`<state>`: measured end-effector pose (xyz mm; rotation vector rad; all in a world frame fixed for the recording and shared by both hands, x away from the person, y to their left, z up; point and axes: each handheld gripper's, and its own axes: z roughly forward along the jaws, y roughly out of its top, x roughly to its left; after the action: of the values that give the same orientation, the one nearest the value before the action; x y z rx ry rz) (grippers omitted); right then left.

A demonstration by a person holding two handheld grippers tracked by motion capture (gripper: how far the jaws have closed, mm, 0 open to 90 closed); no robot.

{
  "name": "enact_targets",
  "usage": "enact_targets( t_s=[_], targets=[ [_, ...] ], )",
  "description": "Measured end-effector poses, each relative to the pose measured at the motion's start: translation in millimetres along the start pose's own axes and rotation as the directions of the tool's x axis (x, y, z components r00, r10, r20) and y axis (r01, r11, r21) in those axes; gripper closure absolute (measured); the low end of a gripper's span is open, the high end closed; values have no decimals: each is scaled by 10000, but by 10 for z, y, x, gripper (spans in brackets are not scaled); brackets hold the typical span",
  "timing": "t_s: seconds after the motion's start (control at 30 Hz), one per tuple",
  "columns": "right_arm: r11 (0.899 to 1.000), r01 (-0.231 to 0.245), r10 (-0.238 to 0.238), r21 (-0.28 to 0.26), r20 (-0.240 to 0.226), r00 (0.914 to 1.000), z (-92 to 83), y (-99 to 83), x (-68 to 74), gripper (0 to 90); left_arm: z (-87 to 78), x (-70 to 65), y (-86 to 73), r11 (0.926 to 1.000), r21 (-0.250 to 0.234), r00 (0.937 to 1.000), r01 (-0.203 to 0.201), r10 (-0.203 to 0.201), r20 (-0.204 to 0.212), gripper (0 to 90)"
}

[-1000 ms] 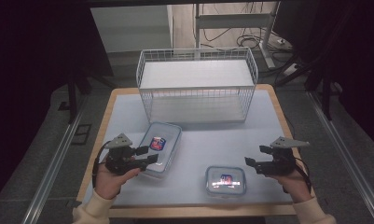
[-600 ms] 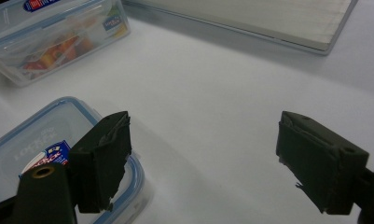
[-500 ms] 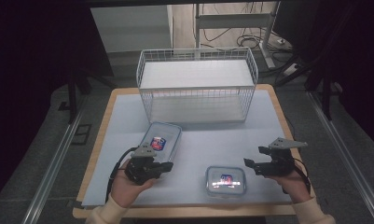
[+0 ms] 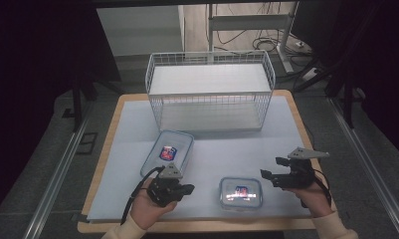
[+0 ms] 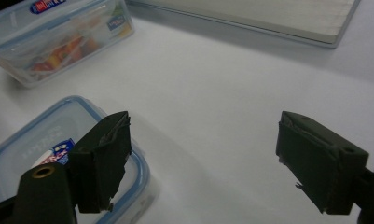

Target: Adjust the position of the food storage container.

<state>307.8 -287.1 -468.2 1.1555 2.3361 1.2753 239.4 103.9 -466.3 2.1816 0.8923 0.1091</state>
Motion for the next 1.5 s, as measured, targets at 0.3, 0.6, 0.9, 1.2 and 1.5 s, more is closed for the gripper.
enact_targets(
  t_s=[0.3,0.6,0.9,1.2,1.5],
  targets=[
    [9997,-221,221,-46,-80,9997,-9,-16,-23,179,66,30,-48,9996,257,9998,81,-77,-184,900],
    [9996,-295,295,-17,-45,9996,-10,-24,-29,179,98,112,-89,9989,365,9989,287,-273,-386,900],
    [9995,-317,317,7,-25,9995,-13,-31,-36,179,74,198,-132,9980,380,9967,500,-474,-664,900],
    [9995,-312,312,25,-36,9995,1,-36,-34,179,54,271,-157,9968,351,9945,713,-684,-794,900],
    [9995,-304,304,56,-9,9995,1,-44,-39,179,43,302,-165,9962,342,9952,806,-785,-592,900]
  ],
)
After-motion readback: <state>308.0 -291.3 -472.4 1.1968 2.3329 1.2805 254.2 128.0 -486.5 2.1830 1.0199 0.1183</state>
